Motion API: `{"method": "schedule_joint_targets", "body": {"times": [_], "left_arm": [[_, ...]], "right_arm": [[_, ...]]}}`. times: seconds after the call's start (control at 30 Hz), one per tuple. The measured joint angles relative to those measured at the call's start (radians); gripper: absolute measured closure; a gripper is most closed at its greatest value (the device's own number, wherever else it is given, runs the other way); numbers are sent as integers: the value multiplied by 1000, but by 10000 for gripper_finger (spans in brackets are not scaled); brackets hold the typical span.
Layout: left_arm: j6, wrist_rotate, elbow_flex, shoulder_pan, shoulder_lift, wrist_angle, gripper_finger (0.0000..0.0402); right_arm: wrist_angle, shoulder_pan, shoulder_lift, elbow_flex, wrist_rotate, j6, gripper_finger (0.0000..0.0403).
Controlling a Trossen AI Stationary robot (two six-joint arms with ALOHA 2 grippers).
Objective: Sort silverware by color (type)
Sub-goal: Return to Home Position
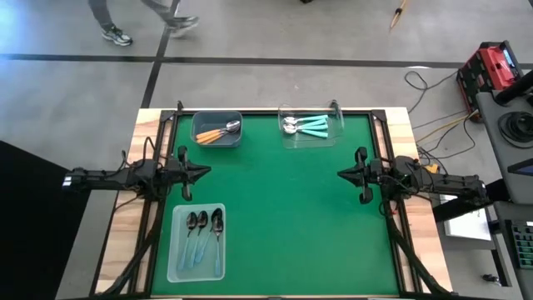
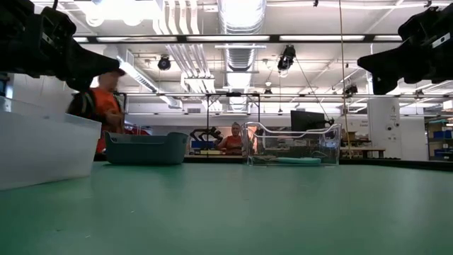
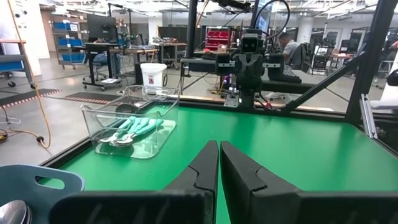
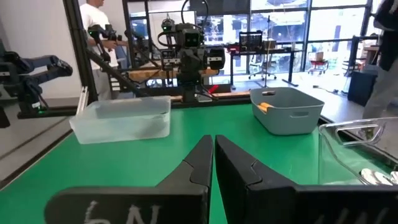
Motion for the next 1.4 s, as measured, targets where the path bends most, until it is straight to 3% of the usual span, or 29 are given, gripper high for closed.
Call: {"method": "schedule_joint_targets", "body": {"times": [1.4], "left_arm": [[0, 0, 0, 0, 2, 0, 401]], "right_arm": [[3, 0, 22, 0, 5, -8, 394]]}}
